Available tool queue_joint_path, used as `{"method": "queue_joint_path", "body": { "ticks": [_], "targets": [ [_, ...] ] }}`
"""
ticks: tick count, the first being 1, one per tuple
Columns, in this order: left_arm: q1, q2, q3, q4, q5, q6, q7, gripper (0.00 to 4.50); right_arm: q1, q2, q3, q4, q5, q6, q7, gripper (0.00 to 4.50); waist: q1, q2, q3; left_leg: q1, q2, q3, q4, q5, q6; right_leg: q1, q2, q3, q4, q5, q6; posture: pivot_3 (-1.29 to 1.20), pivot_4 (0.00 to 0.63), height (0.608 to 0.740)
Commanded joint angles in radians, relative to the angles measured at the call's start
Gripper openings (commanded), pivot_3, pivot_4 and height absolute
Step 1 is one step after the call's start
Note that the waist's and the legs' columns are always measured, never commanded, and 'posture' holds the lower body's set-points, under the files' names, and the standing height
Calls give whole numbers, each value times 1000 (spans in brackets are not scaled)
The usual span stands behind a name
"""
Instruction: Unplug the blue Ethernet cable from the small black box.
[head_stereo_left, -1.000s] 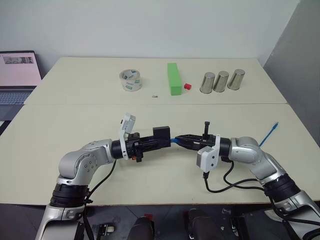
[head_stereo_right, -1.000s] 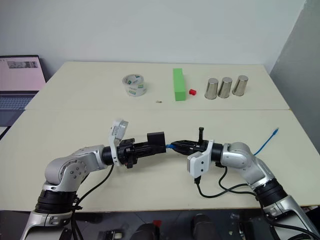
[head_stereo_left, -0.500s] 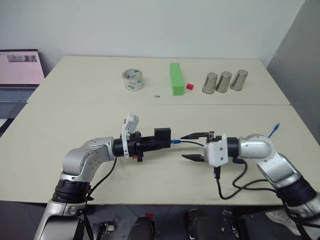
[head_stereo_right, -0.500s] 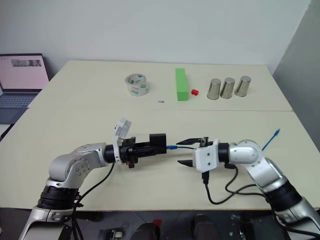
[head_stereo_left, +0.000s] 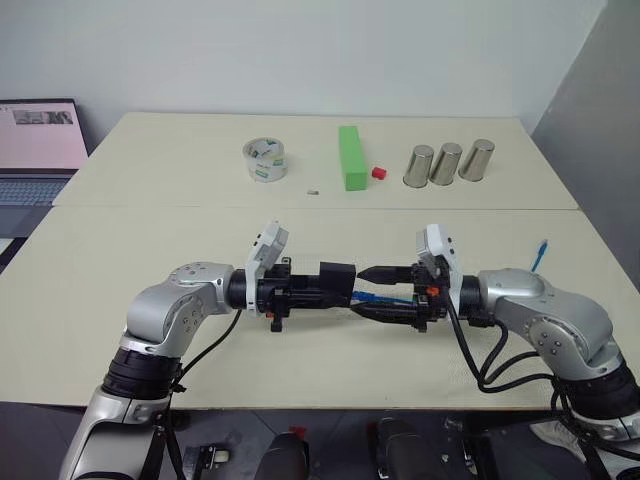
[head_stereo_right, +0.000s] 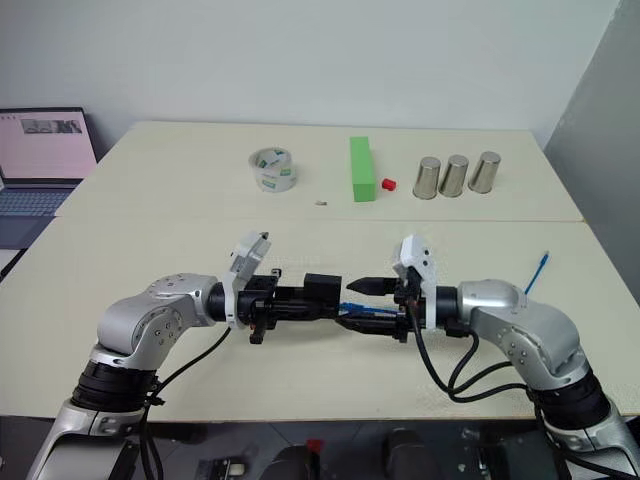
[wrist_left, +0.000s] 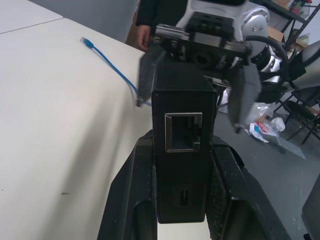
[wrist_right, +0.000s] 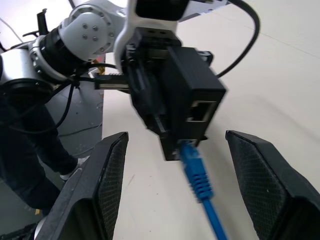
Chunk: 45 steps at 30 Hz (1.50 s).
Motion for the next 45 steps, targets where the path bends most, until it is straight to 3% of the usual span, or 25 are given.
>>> {"method": "queue_joint_path", "body": {
  "ticks": [1,20,31,32,34,45],
  "targets": [
    [-4,13,6,-37,-13,-18,-24,778,-27,9,-18,13,20,44,11,3293,0,0,0,0,0,0,0,0,0,0,0,0,0,0,0,0,150,740],
    [14,9,10,-37,-10,-34,-16,778,-53,24,2,19,-14,92,52,3293,0,0,0,0,0,0,0,0,0,0,0,0,0,0,0,0,150,740],
    [12,2,0,-38,-6,-34,-14,778,-62,24,37,33,-83,59,83,711,0,0,0,0,0,0,0,0,0,0,0,0,0,0,0,0,150,740],
    [11,2,0,-38,-5,-35,-15,778,-64,26,36,35,-86,59,86,311,0,0,0,0,0,0,0,0,0,0,0,0,0,0,0,0,150,740],
    [15,10,-11,-47,0,-39,-29,778,-73,27,33,42,-86,62,98,33,0,0,0,0,0,0,0,0,0,0,0,0,0,0,0,0,150,740],
    [35,51,-62,-68,34,-88,-88,778,-110,-4,45,58,-79,122,187,27,-1,0,0,-1,0,0,0,0,0,-1,0,0,0,0,0,0,150,740]
  ]
}}
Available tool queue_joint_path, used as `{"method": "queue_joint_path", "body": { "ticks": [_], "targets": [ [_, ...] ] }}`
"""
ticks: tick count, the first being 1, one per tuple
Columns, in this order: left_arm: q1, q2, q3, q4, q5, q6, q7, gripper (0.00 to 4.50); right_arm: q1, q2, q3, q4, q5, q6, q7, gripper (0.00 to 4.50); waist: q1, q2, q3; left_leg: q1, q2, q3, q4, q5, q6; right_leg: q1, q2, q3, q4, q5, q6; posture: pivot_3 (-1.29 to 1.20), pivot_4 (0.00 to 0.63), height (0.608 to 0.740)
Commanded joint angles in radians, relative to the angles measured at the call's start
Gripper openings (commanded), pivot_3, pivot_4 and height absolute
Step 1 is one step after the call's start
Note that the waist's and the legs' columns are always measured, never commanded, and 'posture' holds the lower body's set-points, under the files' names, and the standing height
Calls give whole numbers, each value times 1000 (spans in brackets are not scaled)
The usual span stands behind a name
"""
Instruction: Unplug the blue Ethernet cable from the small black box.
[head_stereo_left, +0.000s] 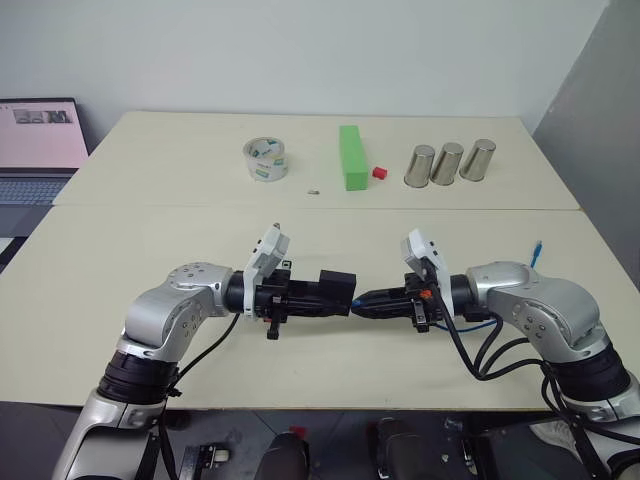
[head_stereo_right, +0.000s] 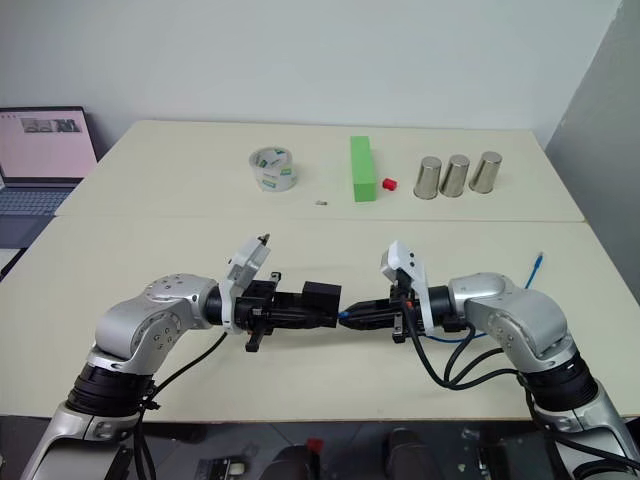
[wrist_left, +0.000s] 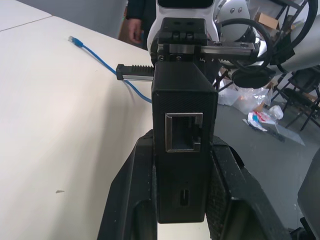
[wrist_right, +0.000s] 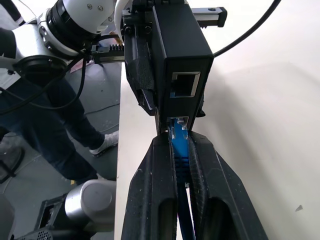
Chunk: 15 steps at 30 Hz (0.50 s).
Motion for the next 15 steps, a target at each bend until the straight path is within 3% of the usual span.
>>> {"method": "queue_joint_path", "body": {
  "ticks": [1,15],
  "targets": [
    [17,28,-36,-45,14,-26,-55,778,-40,-20,-4,1,5,15,31,27,-2,0,0,0,0,0,0,0,0,0,0,0,0,0,0,0,150,740],
    [37,95,-23,37,94,-120,-65,778,-17,-106,-2,93,-63,-6,64,26,-1,0,0,0,0,1,0,0,0,-1,0,0,-1,0,0,0,150,740]
  ]
}}
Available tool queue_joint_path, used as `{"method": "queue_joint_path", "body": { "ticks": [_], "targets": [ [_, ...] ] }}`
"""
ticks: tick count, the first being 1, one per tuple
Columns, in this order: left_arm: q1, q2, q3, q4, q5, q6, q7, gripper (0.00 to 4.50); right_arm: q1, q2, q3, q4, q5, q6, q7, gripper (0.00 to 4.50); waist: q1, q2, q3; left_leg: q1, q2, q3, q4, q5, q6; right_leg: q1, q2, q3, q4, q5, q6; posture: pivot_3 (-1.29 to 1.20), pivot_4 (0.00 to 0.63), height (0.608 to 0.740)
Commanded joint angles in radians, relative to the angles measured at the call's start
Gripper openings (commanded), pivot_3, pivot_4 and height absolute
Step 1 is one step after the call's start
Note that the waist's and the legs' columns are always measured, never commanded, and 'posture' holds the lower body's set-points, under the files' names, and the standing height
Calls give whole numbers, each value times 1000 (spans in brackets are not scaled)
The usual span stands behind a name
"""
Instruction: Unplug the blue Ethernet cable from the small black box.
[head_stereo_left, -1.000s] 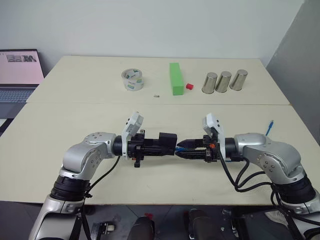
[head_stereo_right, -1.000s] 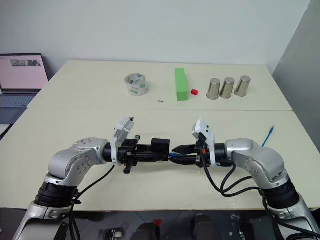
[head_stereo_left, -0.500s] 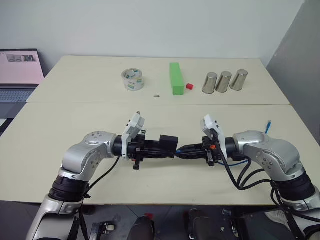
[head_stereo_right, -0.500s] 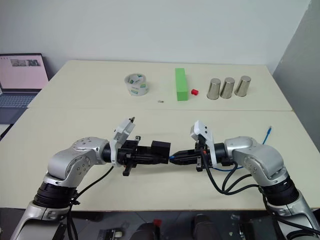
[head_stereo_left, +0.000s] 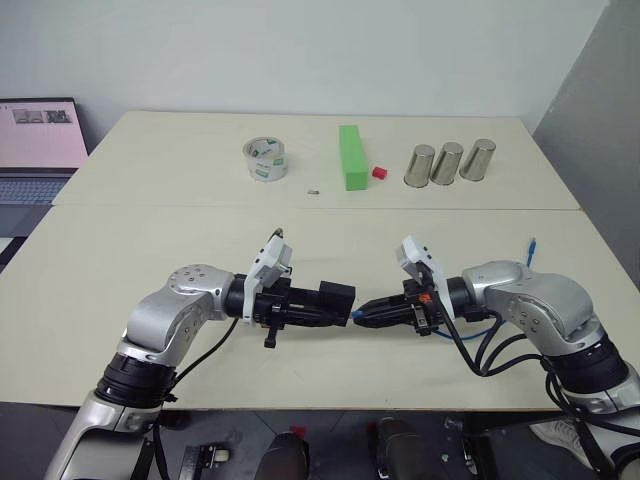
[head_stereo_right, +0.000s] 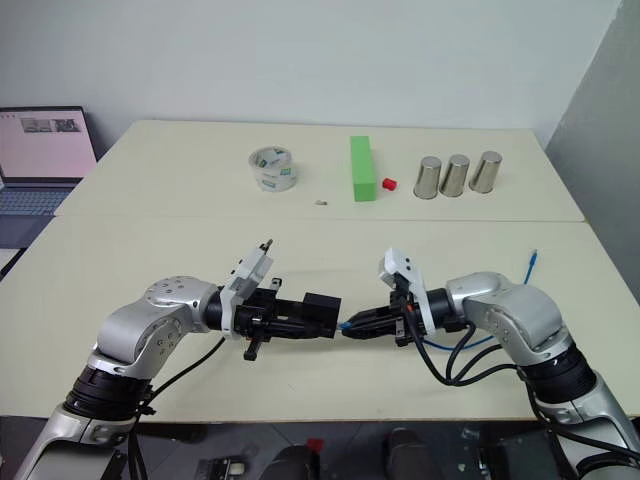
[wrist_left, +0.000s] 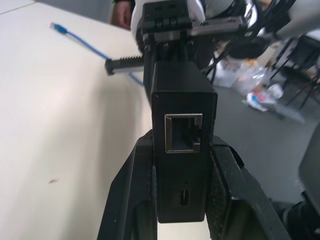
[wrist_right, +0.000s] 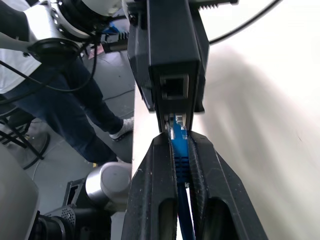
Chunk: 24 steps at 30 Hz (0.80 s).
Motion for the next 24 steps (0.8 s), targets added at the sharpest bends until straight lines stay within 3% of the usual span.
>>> {"method": "queue_joint_path", "body": {
  "ticks": [1,6,8,14,19,21,24],
  "targets": [
    [5,14,19,3,12,-23,-13,778,9,-18,-35,-3,-18,-26,7,26,0,0,0,0,0,0,0,0,0,0,0,0,0,0,0,0,150,740],
    [1,10,29,15,13,-26,-5,778,12,-2,-53,-4,-29,-46,-6,25,-1,0,0,0,0,0,0,0,0,-1,0,0,0,0,0,0,150,740],
    [1,4,38,21,17,-28,14,778,-12,43,-64,64,-96,-117,-77,25,-2,0,0,0,0,0,0,0,0,-1,0,0,0,0,0,0,150,740],
    [28,-39,92,41,41,-59,136,778,-106,152,-91,407,-373,-439,-349,24,-10,0,0,0,0,1,0,0,0,-1,0,1,1,0,0,0,150,740],
    [55,-86,102,20,61,-75,224,778,-162,258,-118,723,-496,-615,-525,24,-11,0,0,-1,0,2,-1,0,0,-2,0,2,1,3,-5,0,150,740],
    [67,-98,97,3,69,-82,243,778,-168,283,-121,788,-516,-648,-534,724,-12,0,0,-1,0,2,-1,0,0,-3,0,3,1,3,-5,0,150,740],
    [92,-114,97,-13,86,-95,285,778,-156,305,-153,781,-498,-629,-525,1342,-13,0,0,-2,0,4,-1,0,0,-3,-1,4,1,4,-5,0,150,740]
  ]
}}
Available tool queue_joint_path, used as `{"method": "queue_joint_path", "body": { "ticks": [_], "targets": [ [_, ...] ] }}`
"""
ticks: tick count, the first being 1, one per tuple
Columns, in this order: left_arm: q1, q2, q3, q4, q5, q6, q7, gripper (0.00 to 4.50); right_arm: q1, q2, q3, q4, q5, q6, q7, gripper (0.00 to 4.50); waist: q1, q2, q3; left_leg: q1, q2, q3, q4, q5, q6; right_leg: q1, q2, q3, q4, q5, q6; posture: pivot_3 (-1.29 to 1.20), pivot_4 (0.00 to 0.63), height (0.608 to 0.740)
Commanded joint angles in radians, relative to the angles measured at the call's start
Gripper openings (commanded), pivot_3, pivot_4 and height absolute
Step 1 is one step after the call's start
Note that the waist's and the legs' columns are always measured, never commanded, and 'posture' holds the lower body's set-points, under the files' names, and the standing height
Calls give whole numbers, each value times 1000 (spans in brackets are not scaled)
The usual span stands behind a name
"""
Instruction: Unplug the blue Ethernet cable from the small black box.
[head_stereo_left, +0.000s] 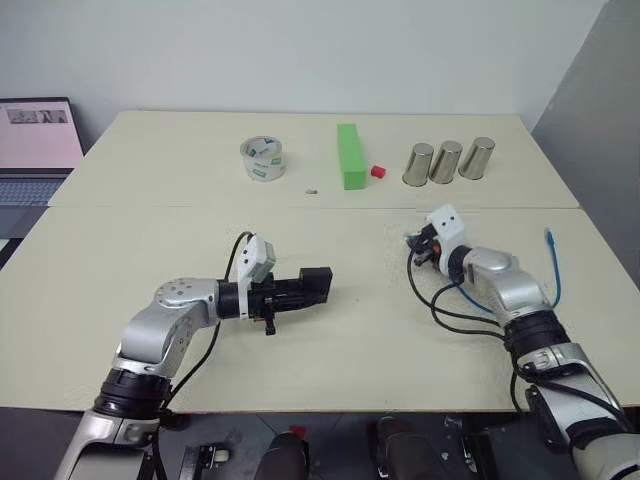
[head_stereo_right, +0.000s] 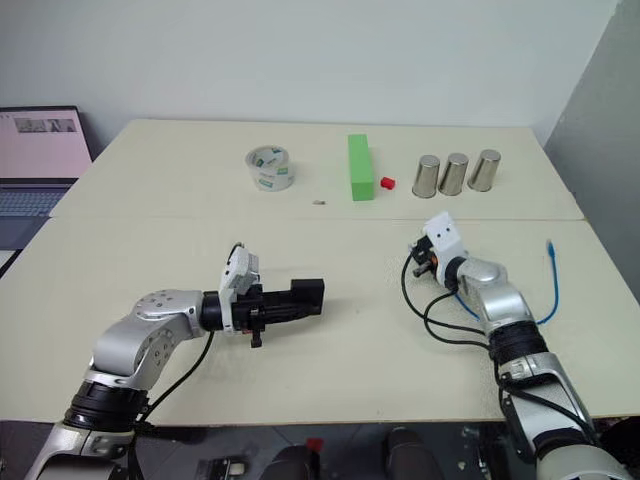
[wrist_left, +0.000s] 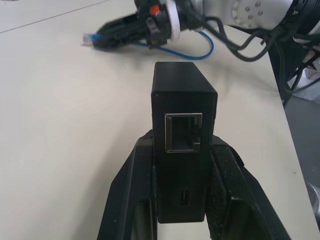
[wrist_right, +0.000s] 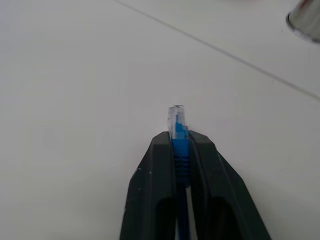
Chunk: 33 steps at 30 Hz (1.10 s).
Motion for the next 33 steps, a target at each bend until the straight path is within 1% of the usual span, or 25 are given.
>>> {"method": "queue_joint_path", "body": {
  "ticks": [1,3,4,5,6,9,12,15,18,21,24,26,27,28,29,30,31,33],
  "targets": [
    [23,-18,22,-47,27,-39,65,778,1,6,-53,-36,17,12,14,1657,0,0,0,0,0,0,0,0,0,0,0,0,0,0,0,0,150,740],
    [33,-33,33,-31,53,-69,111,778,18,-10,-66,-96,32,43,47,2093,0,0,0,0,0,0,0,0,0,0,0,0,0,0,0,0,150,740],
    [34,-46,44,-11,80,-102,153,778,30,-22,-78,-146,52,77,71,2382,0,0,0,0,0,-1,0,0,0,0,0,0,1,0,0,0,150,740],
    [30,-63,59,23,114,-147,210,778,44,-39,-86,-208,72,112,102,2537,1,0,0,0,0,-1,0,0,0,0,0,0,1,0,0,0,150,740],
    [28,-75,70,45,138,-180,249,778,55,-51,-92,-254,86,139,123,2862,3,1,0,0,0,-1,0,0,0,0,0,0,1,0,0,0,150,740],
    [-14,-129,137,172,223,-308,444,778,99,-109,-85,-450,155,218,236,3556,6,1,1,1,0,-1,1,0,0,0,0,0,1,0,0,0,150,740],
    [-52,-158,189,290,269,-448,544,778,123,-138,-76,-610,218,274,301,4262,6,1,1,1,0,-1,1,0,0,1,0,-1,1,0,1,0,150,740],
    [-90,-181,226,413,290,-555,611,778,129,-141,-52,-736,260,315,337,4262,5,1,1,1,0,-1,1,0,0,1,0,-1,1,0,1,0,150,740],
    [-121,-196,226,550,345,-664,690,778,131,-138,1,-829,267,339,362,4262,7,1,0,1,0,-1,1,0,0,1,0,-1,1,0,1,0,150,740],
    [-154,-239,246,656,327,-691,729,778,134,-139,46,-861,232,326,359,4262,13,1,0,1,-1,-2,1,0,0,1,0,-1,0,1,1,0,150,740],
    [-159,-263,252,714,327,-710,743,778,139,-145,66,-865,213,317,357,4262,21,0,0,0,-1,-2,2,0,0,1,-1,-2,0,1,2,0,150,740],
    [-148,-276,262,721,295,-690,705,1495,145,-150,71,-867,206,312,357,4323,22,0,0,0,-1,-2,2,0,0,1,-1,-2,0,1,2,0,150,740],
    [-143,-279,265,719,283,-681,694,1655,147,-153,73,-868,199,308,357,4323,22,0,0,0,-1,-2,2,0,0,1,-1,-2,0,1,2,0,150,740],
    [-134,-282,270,711,271,-673,683,1952,151,-157,76,-868,190,303,355,4323,22,0,0,1,-1,-2,2,0,0,2,-1,-2,0,1,2,0,150,740],
    [-120,-279,269,697,268,-669,672,2141,154,-159,77,-868,184,301,353,4323,22,0,0,1,-1,-2,2,0,0,2,-1,-2,0,1,2,0,150,740],
    [-106,-275,270,679,266,-665,664,2239,157,-159,76,-869,182,303,350,4323,22,0,0,1,-1,-2,2,0,0,2,-1,-3,0,1,2,0,150,740],
    [-82,-270,276,644,257,-647,661,2576,164,-160,72,-874,182,307,346,4323,21,1,0,1,-1,-2,2,0,0,2,-1,-2,0,1,2,0,150,740],
    [-28,-261,287,562,241,-599,666,2904,184,-161,64,-889,189,319,337,4323,16,1,0,1,-1,-2,1,0,0,2,-1,-2,0,1,2,0,150,740]
  ]
}}
